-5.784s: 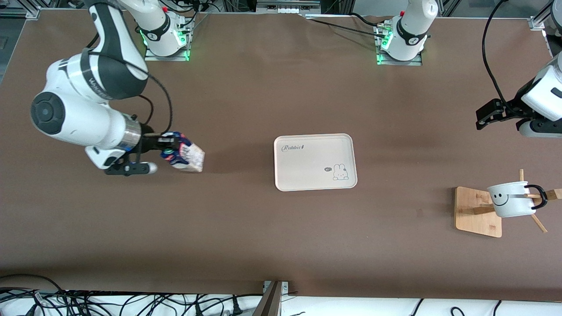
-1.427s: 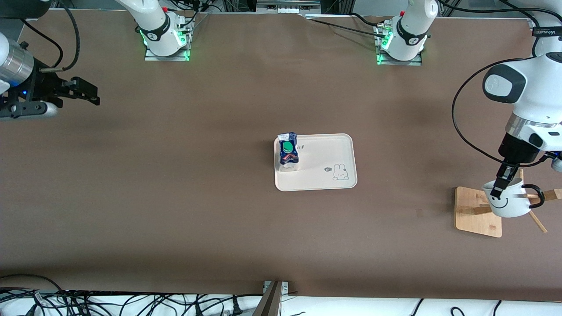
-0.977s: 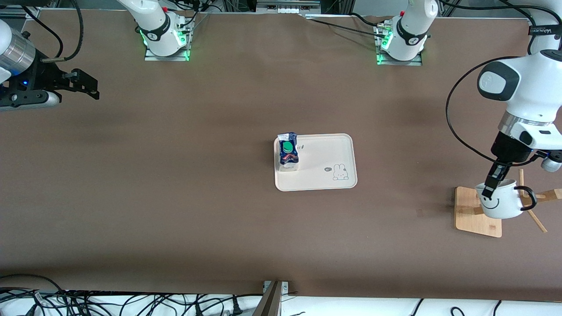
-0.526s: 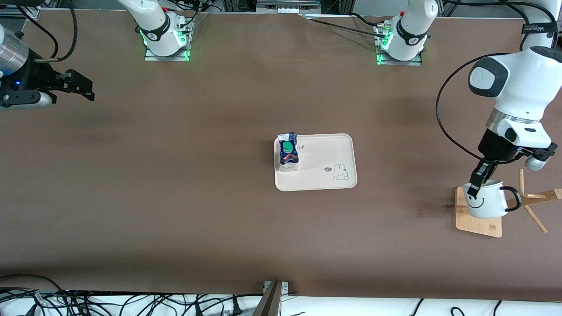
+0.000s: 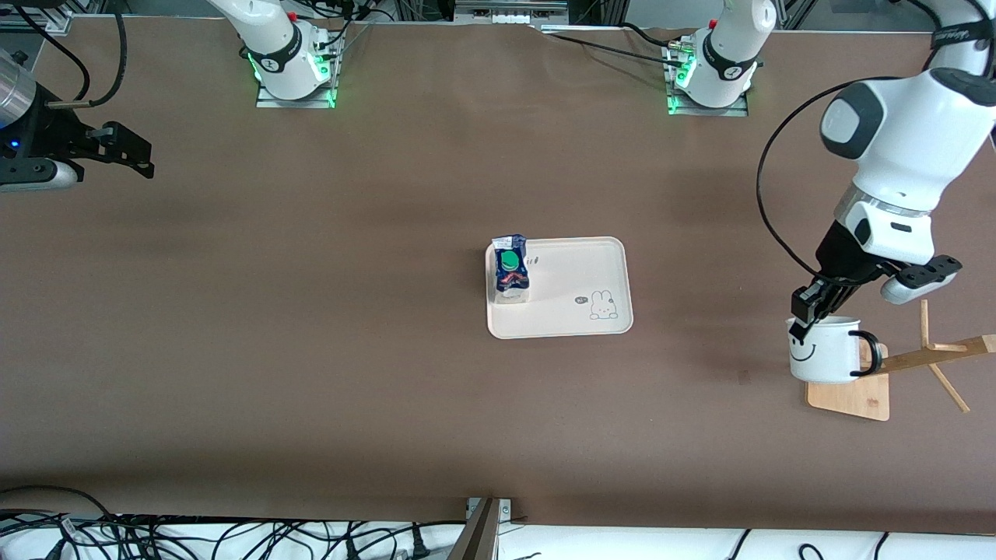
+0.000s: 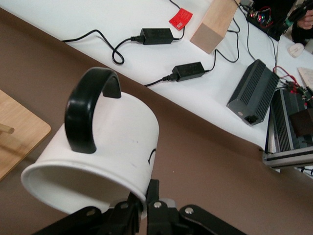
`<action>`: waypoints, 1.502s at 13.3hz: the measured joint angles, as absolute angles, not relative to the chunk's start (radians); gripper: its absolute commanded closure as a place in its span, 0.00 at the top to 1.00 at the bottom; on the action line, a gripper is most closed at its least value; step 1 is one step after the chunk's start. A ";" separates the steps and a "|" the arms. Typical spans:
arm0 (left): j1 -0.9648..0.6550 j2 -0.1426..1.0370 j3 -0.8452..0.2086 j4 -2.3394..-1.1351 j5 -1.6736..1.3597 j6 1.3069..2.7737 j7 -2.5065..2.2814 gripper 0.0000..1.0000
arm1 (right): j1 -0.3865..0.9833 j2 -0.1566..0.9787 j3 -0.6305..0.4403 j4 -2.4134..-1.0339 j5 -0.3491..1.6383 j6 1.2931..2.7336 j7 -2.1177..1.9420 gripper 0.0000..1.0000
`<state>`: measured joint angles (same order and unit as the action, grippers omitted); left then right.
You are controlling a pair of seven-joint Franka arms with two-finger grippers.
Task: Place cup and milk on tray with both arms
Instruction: 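Lift the mug off the tree peg and carry it toward the tray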
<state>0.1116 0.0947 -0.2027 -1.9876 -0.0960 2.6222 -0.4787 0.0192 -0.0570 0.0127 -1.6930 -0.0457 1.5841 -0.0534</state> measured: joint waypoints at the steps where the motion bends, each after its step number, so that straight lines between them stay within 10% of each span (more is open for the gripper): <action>1: 0.112 0.094 -0.204 -1.946 -0.086 2.535 -0.478 0.00 | 0.019 -0.056 0.013 -1.690 -0.046 1.584 -0.053 1.00; 12: 0.107 0.092 -0.382 -1.665 -0.049 1.775 -0.466 0.00 | 0.019 -0.047 0.013 -1.686 -0.047 1.584 -0.053 1.00; 20: 0.075 0.238 -0.457 -1.621 -0.049 1.512 -0.460 0.00 | 0.019 -0.047 0.013 -1.685 -0.047 1.584 -0.053 1.00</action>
